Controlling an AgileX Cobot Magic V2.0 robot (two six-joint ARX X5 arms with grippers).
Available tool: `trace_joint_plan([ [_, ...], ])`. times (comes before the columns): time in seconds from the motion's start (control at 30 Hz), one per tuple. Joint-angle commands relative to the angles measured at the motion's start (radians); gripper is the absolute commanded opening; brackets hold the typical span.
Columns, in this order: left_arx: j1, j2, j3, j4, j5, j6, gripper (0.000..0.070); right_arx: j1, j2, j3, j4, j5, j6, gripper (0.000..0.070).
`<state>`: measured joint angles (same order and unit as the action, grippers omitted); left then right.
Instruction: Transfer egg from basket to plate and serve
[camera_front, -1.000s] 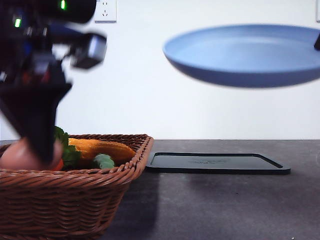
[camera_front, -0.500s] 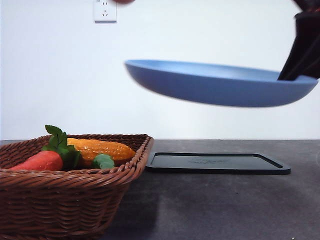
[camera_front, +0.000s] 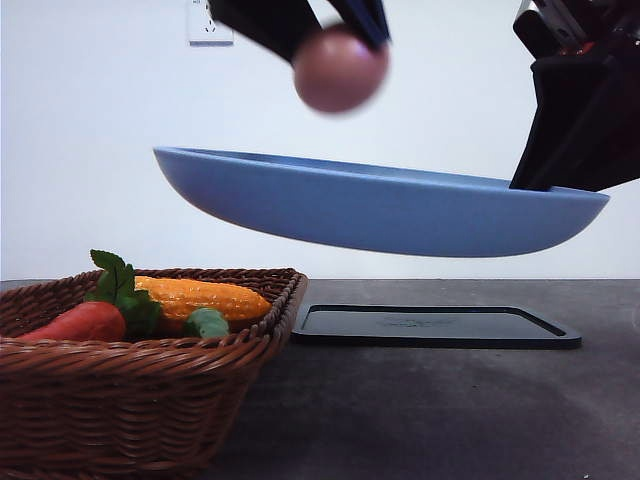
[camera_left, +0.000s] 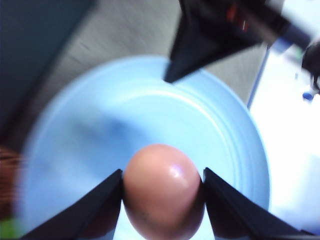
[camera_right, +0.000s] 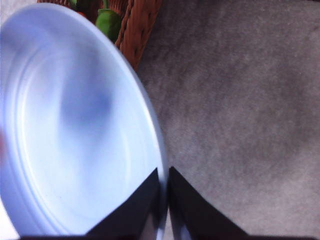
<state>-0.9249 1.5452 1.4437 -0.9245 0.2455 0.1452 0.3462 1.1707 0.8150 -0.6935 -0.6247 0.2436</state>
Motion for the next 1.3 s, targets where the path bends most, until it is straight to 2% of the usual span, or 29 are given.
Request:
trace_joint_plan([
  [0.0, -0.019, 0.039, 0.014, 0.005, 0.005, -0.004, 0.0233, 0.004, 0.011, 0.018, 0.011, -0.008, 0.011, 0.0],
  [0.37, -0.045, 0.127, 0.014, 0.019, 0.005, -0.001, 0.0248, 0.004, 0.011, 0.018, 0.009, -0.008, 0.011, 0.0],
  [0.53, -0.046, 0.127, 0.014, 0.031, 0.005, -0.001, 0.0402, 0.004, 0.011, 0.018, 0.006, -0.008, 0.011, 0.0],
  [0.6, -0.046, 0.127, 0.014, 0.031, 0.005, 0.0, 0.0426, 0.004, 0.011, 0.018, -0.001, -0.008, 0.012, 0.0],
  [0.93, -0.012, 0.038, 0.021, 0.024, 0.005, -0.006, 0.0427, -0.02, 0.012, 0.018, -0.07, -0.009, 0.006, 0.0],
  [1.27, 0.098, -0.22, 0.021, -0.036, 0.005, -0.005, 0.0427, -0.139, 0.054, 0.025, -0.07, -0.038, -0.028, 0.0],
])
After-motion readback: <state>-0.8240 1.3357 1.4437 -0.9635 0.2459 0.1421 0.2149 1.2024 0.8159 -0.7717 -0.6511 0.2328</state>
